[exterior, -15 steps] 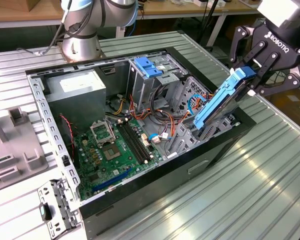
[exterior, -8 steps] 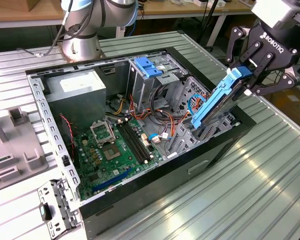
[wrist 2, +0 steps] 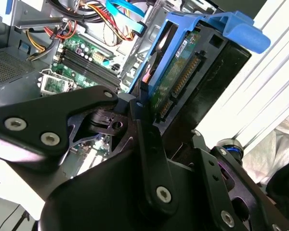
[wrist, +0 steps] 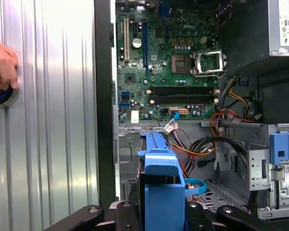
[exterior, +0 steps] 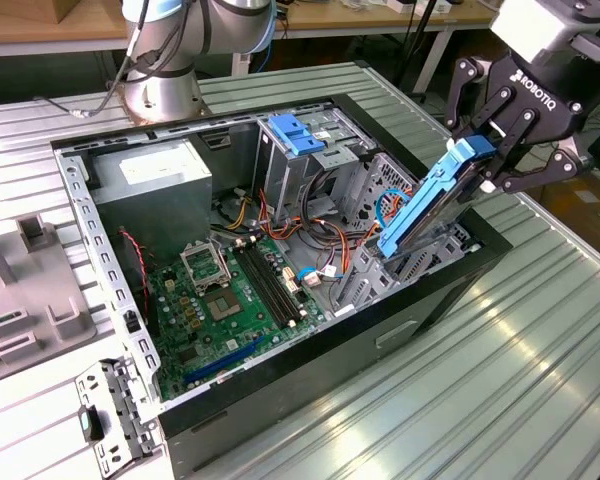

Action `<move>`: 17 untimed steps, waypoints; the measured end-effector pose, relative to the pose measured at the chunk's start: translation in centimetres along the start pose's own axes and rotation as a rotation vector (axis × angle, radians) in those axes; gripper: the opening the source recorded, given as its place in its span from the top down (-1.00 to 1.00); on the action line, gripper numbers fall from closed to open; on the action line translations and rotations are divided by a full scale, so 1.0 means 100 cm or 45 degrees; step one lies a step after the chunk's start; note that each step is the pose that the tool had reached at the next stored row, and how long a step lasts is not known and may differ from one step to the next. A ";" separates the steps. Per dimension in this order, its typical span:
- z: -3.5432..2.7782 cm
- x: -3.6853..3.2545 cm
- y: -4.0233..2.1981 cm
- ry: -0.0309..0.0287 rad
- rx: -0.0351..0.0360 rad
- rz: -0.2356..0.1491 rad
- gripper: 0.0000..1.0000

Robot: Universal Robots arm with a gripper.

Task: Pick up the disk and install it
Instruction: 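Insert the disk into the insertion slot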

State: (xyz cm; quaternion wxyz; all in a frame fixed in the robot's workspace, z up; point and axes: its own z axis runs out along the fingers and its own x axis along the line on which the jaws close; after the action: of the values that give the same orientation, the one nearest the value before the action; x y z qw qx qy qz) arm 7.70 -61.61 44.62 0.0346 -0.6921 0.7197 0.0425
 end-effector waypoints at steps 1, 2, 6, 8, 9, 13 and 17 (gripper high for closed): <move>0.0007 -0.0012 0.0001 0.0000 0.0000 0.000 0.28; 0.0014 -0.0028 0.0001 0.0000 0.0000 0.000 0.28; 0.0052 -0.0099 0.0002 0.0000 0.0000 0.000 0.28; 0.0079 -0.0132 -0.0001 0.0000 0.0000 0.000 0.28; 0.0090 -0.0144 -0.0004 0.0002 0.0000 0.000 0.28; 0.0148 -0.0164 -0.0028 0.0020 0.0001 0.000 0.28; 0.0177 -0.0163 -0.0039 0.0049 0.0001 0.000 0.28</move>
State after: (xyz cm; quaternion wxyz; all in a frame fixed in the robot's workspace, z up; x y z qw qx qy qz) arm 8.14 -59.81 43.03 0.0332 -0.6921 0.7199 0.0411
